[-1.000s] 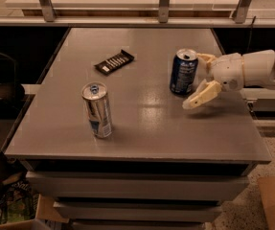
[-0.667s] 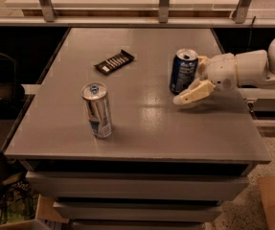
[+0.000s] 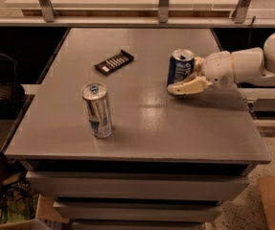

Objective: Move pepsi can near redbull can

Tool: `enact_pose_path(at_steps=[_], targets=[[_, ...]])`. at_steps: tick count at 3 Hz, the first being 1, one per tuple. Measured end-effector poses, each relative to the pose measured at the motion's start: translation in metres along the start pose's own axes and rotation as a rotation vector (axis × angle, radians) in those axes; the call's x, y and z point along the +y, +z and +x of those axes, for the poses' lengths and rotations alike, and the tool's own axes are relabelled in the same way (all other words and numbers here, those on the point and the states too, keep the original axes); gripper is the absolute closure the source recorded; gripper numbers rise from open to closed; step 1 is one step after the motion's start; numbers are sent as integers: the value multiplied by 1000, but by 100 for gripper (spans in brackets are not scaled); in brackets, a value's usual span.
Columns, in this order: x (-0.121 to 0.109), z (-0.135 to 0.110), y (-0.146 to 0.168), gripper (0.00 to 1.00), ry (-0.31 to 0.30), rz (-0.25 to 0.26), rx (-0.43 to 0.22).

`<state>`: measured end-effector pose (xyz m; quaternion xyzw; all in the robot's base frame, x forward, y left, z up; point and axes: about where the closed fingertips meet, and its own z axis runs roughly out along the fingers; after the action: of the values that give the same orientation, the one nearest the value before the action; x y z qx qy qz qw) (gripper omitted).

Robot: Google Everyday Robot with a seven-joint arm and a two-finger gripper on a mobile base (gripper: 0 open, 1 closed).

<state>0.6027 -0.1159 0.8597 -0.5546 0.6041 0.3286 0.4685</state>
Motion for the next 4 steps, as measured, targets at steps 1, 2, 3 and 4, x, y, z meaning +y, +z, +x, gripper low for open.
enact_pose_path(at_steps=[1, 2, 3, 4], targets=[[2, -9, -2, 88, -8, -39, -11], [18, -31, -2, 100, -27, -115, -50], [18, -32, 0, 100, -29, -118, -55], [31, -38, 13, 100, -33, -148, -87]])
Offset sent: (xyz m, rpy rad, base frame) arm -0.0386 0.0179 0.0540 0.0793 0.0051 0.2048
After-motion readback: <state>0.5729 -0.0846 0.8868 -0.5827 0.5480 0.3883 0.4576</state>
